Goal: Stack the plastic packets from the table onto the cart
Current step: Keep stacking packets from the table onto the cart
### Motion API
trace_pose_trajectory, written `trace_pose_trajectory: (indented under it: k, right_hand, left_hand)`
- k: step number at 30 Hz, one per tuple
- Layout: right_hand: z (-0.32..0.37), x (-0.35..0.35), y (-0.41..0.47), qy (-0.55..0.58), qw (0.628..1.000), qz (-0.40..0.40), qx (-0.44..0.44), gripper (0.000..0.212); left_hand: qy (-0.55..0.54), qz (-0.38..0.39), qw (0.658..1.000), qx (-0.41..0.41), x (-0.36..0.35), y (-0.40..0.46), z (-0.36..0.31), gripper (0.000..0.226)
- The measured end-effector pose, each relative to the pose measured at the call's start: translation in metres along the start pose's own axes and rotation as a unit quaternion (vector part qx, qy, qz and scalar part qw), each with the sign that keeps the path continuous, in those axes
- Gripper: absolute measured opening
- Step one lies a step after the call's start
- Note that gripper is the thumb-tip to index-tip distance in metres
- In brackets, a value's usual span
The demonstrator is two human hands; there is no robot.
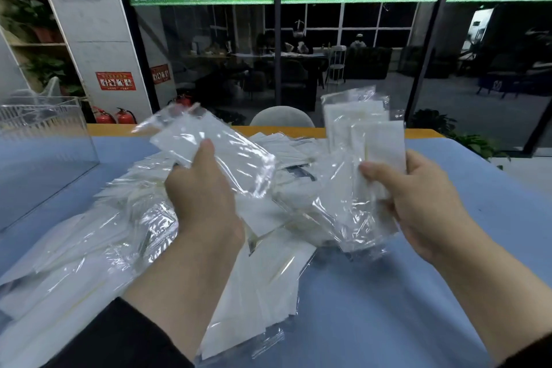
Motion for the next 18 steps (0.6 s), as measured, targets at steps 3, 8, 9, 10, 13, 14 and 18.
trace_pose_trajectory:
  k: [3, 8, 9, 10, 13, 14, 18]
  right_hand:
    - [0.003, -0.003, -0.003, 0.036, 0.999, 0.015, 0.009, 0.01]
    - [-0.003, -0.023, -0.009, 0.037, 0.999, 0.032, 0.002, 0.01]
    - [-0.004, -0.026, -0.011, 0.028, 0.999, 0.039, 0.004, 0.011]
    - [-0.004, -0.028, -0.012, 0.017, 0.999, 0.048, 0.004, 0.012]
    - [-0.005, -0.035, -0.014, -0.053, 0.996, 0.071, 0.008, 0.018]
    - [-0.005, -0.037, -0.014, -0.076, 0.994, 0.083, 0.01, 0.018]
    - [-0.006, -0.042, -0.02, -0.016, 0.986, 0.164, -0.007, 0.024]
  left_hand:
    - [0.055, 0.12, 0.987, 0.09, -0.014, -0.019, 0.021, 0.03]
    - [0.136, 0.337, 0.92, 0.145, -0.028, -0.053, 0.042, 0.036]
    - [0.133, 0.347, 0.917, 0.143, -0.028, -0.057, 0.042, 0.032]
    - [0.128, 0.348, 0.918, 0.142, -0.029, -0.059, 0.042, 0.028]
    - [0.078, 0.335, 0.924, 0.165, -0.03, -0.062, 0.04, 0.027]
    - [0.057, 0.337, 0.923, 0.177, -0.03, -0.063, 0.039, 0.027]
    - [0.027, 0.326, 0.927, 0.186, -0.031, -0.063, 0.039, 0.028]
Point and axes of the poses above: each hand's wrist, its own y-axis towards the middle knuckle, its own x-axis out of the back of the hand, z = x × y, the point moved 4 cm from there along y, towards the middle knuckle, and after that the axes turned 9 degrees about -y, right-handed, at the moved point
